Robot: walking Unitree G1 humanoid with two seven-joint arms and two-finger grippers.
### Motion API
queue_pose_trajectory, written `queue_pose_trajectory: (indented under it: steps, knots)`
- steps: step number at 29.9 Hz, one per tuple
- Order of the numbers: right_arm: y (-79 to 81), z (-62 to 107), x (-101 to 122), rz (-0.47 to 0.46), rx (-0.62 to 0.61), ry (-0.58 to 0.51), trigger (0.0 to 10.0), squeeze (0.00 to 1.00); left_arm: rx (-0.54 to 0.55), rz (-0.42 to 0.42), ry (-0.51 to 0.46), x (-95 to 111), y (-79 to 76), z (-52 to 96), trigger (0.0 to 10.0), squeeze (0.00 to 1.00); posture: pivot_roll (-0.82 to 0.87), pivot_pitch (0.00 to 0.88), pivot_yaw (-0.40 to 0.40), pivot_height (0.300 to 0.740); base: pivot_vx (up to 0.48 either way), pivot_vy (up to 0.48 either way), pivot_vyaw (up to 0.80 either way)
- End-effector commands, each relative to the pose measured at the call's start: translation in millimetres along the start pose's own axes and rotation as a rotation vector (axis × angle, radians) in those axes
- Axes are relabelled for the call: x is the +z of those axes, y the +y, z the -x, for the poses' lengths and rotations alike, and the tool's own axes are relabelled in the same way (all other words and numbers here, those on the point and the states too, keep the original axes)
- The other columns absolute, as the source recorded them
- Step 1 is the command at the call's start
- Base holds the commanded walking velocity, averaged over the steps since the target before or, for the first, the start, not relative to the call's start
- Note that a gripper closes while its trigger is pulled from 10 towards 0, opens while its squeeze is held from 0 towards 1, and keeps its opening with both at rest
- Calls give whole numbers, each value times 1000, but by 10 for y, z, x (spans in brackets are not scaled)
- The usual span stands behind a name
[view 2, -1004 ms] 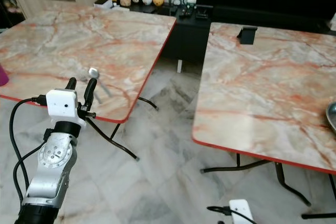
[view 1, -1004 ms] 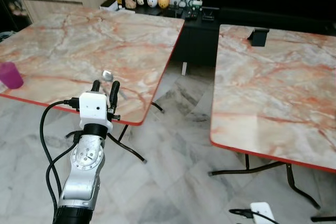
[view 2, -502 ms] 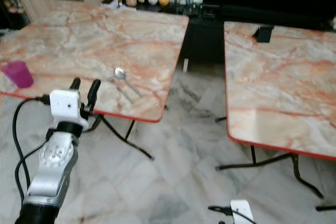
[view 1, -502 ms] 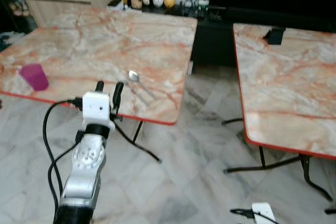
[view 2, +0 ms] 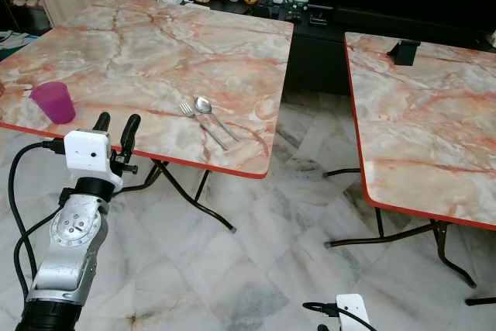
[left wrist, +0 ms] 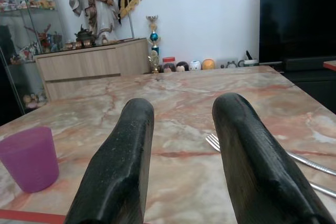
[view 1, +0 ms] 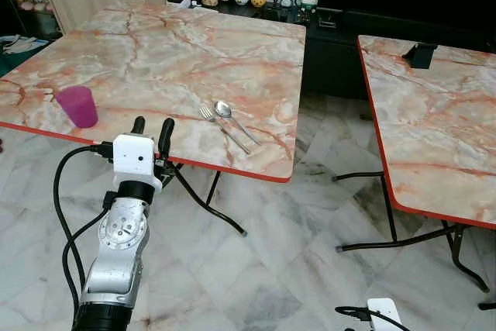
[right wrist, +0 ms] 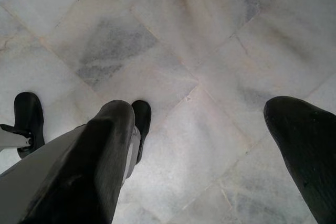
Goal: Setting the table
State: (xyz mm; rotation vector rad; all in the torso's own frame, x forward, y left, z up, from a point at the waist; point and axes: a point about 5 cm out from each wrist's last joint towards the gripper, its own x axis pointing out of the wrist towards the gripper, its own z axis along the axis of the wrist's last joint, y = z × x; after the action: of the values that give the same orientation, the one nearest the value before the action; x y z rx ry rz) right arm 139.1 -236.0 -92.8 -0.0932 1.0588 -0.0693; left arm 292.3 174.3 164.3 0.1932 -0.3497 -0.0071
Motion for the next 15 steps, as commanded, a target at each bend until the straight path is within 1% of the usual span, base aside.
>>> queue_pose_trajectory:
  steps: [1,2,5,15]
  knots:
    - [-61,8,1,-18,-15,-1,10000,0,4,3,-5,24,3,2,10000,0,111,0,-74,740,0,375,-788]
    - [-61,8,4,-21,-12,-4,10000,0,6,3,-5,25,6,2,10000,0,111,0,-74,740,0,480,-788]
    - [-64,8,20,-6,-12,-15,10000,0,8,2,-6,27,6,-5,10000,0,110,0,-75,740,0,480,0]
    - [-70,7,26,-9,-17,-15,10000,0,5,13,-9,35,-26,-23,10000,0,106,0,-75,740,0,480,0]
